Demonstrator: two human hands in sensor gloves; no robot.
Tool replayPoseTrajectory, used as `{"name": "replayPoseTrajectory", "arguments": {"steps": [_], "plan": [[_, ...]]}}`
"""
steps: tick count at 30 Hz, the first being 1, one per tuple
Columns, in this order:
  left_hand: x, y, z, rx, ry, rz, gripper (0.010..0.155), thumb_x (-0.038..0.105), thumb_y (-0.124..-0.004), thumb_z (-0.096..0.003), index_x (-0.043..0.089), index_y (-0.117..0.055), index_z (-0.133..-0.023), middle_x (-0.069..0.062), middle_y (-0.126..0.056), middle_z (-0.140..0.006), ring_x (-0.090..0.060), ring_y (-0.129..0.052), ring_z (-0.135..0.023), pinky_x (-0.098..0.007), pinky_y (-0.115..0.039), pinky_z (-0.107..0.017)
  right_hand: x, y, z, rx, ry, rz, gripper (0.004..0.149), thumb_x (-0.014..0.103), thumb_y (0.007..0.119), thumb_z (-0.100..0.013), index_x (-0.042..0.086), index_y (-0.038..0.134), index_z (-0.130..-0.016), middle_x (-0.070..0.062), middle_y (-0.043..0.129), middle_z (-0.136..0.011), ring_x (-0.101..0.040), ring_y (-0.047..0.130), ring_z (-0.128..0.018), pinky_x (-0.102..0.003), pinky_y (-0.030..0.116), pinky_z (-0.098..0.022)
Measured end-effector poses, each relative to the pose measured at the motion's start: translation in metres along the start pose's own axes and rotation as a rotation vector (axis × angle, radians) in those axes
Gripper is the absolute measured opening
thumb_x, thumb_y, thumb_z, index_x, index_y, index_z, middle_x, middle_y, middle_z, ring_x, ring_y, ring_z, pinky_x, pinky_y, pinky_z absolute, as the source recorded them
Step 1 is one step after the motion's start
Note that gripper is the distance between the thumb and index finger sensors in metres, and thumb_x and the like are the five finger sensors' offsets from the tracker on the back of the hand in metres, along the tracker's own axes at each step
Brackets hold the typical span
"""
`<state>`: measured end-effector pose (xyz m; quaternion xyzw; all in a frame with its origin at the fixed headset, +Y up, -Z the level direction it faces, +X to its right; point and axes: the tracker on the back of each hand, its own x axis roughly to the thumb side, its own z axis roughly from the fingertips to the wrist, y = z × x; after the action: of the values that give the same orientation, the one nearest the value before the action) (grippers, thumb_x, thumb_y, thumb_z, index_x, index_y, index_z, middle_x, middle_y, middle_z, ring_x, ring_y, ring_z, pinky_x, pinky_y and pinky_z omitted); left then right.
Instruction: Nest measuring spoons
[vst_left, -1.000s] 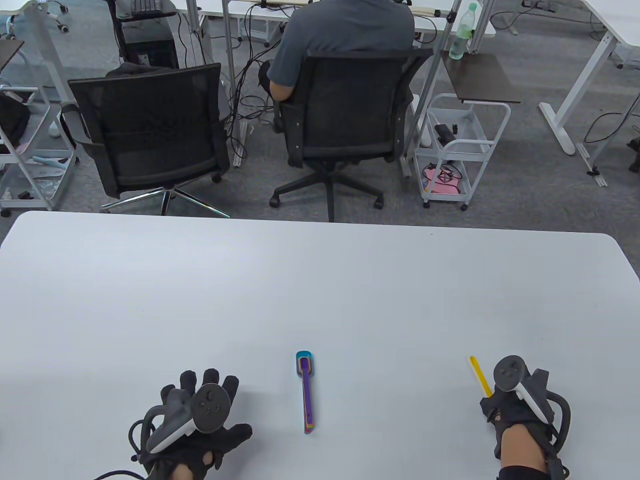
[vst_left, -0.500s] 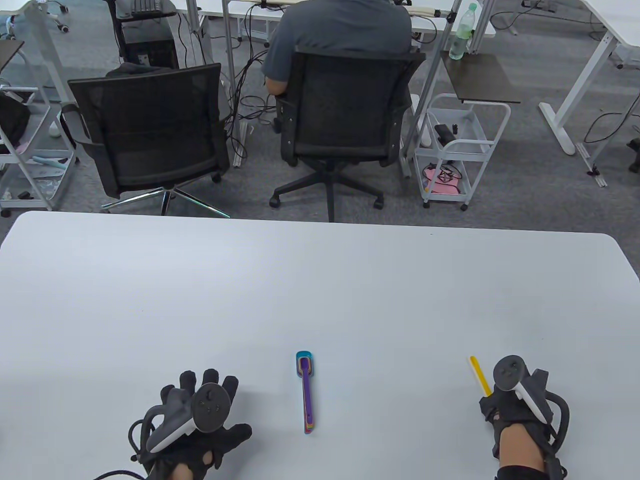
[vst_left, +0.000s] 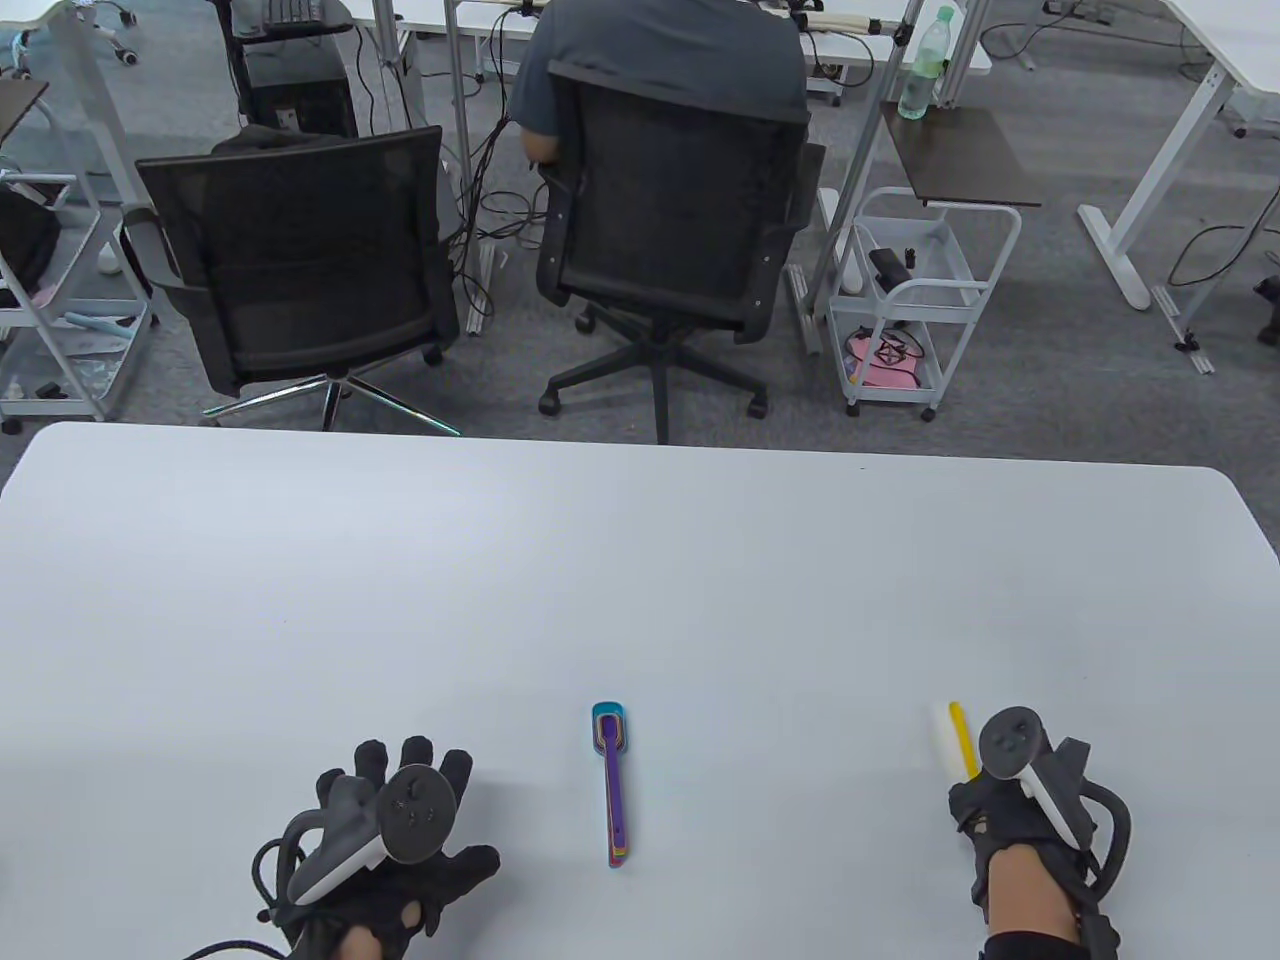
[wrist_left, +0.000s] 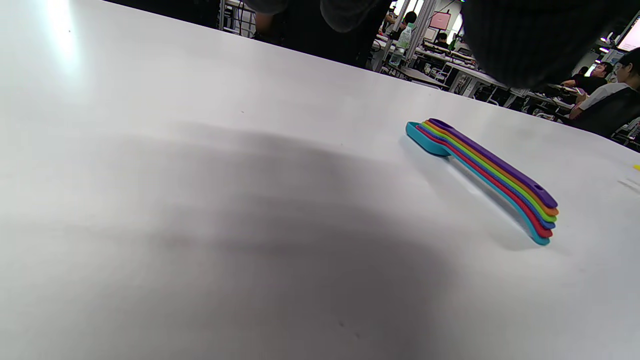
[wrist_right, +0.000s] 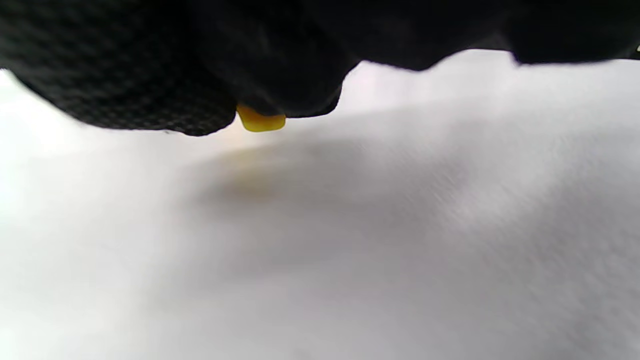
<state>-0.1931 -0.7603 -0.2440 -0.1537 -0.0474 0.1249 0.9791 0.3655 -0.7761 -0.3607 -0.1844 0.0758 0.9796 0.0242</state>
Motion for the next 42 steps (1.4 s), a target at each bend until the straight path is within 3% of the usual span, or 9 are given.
{"name": "replayPoseTrajectory", "arguments": {"steps": [9, 23, 31, 42], "plan": [[0.003, -0.001, 0.001, -0.002, -0.016, -0.005, 0.102, 0.07, -0.08, -0.0432, 0.022, -0.036, -0.121, -0.022, -0.024, -0.126, -0.062, -0.012, -0.111, -0.082, -0.017, -0.067, 0.077, -0.02, 0.032, -0.005, -0.024, -0.064, 0.057, 0.051, 0.097, -0.035, 0.006, 0.092, -0.07, 0.013, 0.099, -0.025, -0.006, 0.091, 0.001, -0.038, 0.09, -0.007], [0.009, -0.003, 0.004, -0.009, -0.05, -0.028, 0.101, 0.07, -0.08, -0.0432, 0.021, -0.037, -0.121, -0.023, -0.025, -0.126, -0.063, -0.013, -0.11, -0.082, -0.018, -0.068, 0.197, -0.002, 0.094, 0.048, -0.066, -0.148, 0.057, 0.049, 0.098, -0.036, 0.003, 0.093, -0.069, 0.012, 0.1, -0.025, -0.007, 0.092, 0.002, -0.038, 0.09, -0.005], [0.011, -0.004, 0.006, -0.005, -0.062, -0.026, 0.101, 0.07, -0.08, -0.0433, 0.021, -0.037, -0.121, -0.023, -0.026, -0.126, -0.063, -0.014, -0.11, -0.082, -0.018, -0.068, 0.236, 0.013, 0.119, 0.058, -0.123, -0.16, 0.057, 0.05, 0.097, -0.036, 0.003, 0.093, -0.068, 0.013, 0.1, -0.025, -0.005, 0.093, 0.003, -0.037, 0.091, -0.005], [0.012, -0.004, 0.006, -0.008, -0.057, -0.027, 0.101, 0.07, -0.08, -0.0434, 0.021, -0.038, -0.121, -0.023, -0.026, -0.126, -0.063, -0.014, -0.11, -0.082, -0.018, -0.068, 0.264, 0.026, 0.138, 0.097, -0.18, -0.167, 0.057, 0.049, 0.096, -0.037, 0.003, 0.093, -0.069, 0.013, 0.1, -0.025, -0.005, 0.093, 0.002, -0.037, 0.091, -0.005]]}}
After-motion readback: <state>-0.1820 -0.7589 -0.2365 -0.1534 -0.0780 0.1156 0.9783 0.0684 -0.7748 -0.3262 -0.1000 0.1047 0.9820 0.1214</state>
